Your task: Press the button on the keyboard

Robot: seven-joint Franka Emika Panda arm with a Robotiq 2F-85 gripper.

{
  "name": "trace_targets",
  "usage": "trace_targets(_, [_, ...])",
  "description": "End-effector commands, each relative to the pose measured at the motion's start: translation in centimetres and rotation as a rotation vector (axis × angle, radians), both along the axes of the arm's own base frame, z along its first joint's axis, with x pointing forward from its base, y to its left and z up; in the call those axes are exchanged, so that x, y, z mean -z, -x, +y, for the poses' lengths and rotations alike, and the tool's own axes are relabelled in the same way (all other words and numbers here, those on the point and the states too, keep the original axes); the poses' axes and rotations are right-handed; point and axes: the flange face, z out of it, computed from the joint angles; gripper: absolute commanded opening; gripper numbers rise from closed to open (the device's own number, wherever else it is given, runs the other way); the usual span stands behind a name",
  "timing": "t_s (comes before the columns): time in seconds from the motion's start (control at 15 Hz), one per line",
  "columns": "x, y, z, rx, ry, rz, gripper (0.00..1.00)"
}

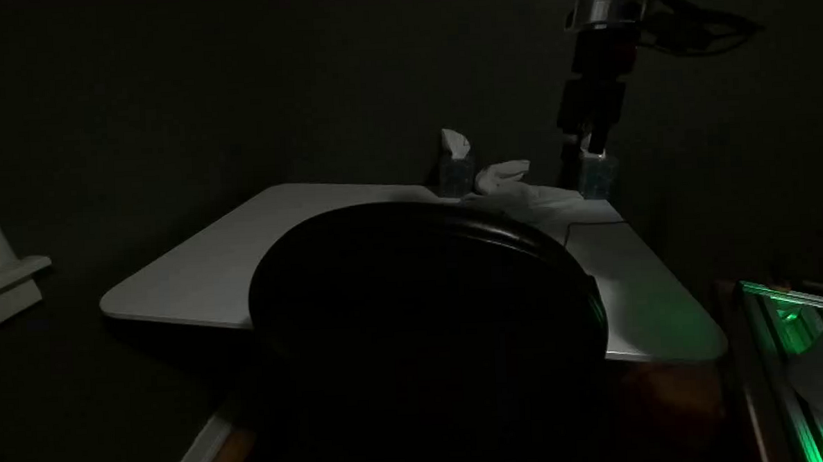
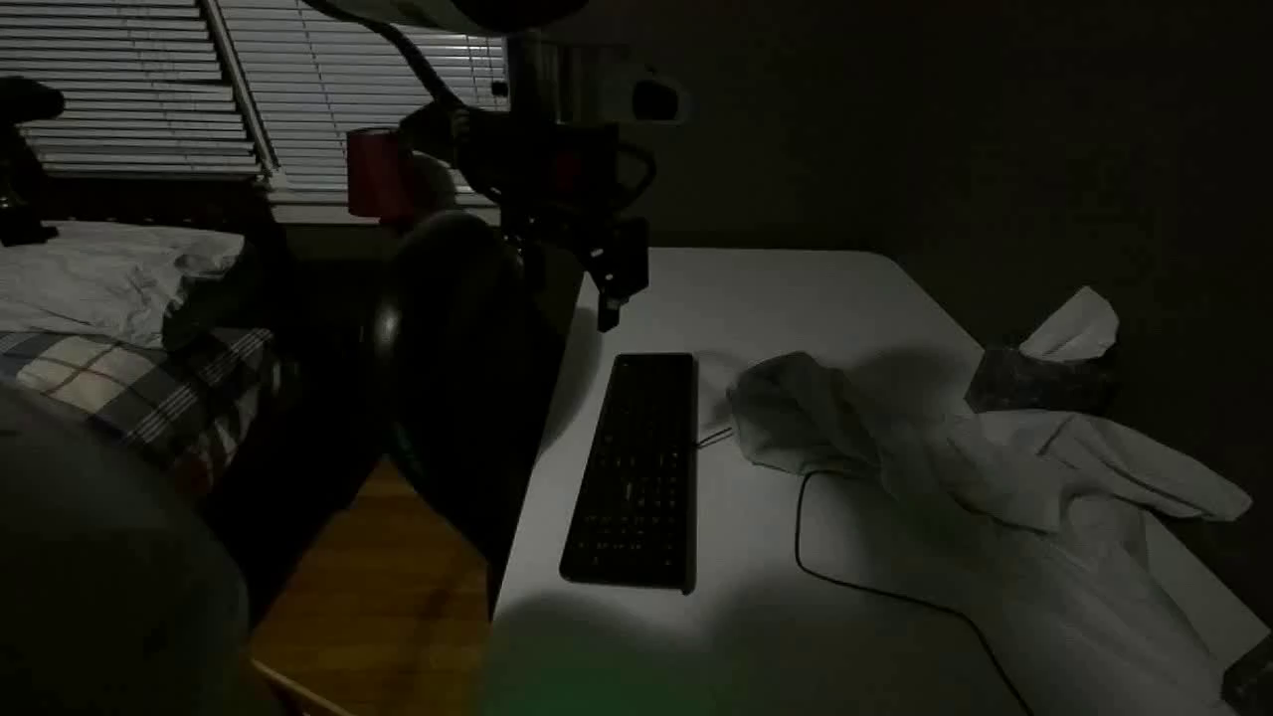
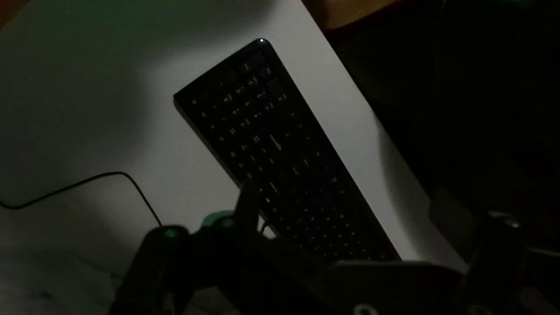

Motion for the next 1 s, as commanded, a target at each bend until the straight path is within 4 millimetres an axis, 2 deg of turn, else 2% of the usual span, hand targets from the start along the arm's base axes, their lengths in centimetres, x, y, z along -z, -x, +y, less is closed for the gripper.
trace_targets(0.0, [0.0,0.0,0.0,0.0,0.0,0.001,1.0])
trace_targets(0.8, [0.0,0.0,0.0,0.0,0.0,0.001,1.0])
trace_targets(0.93, [0.7,-1.2,0.1,-0.069,-0.033,0.005,1.0])
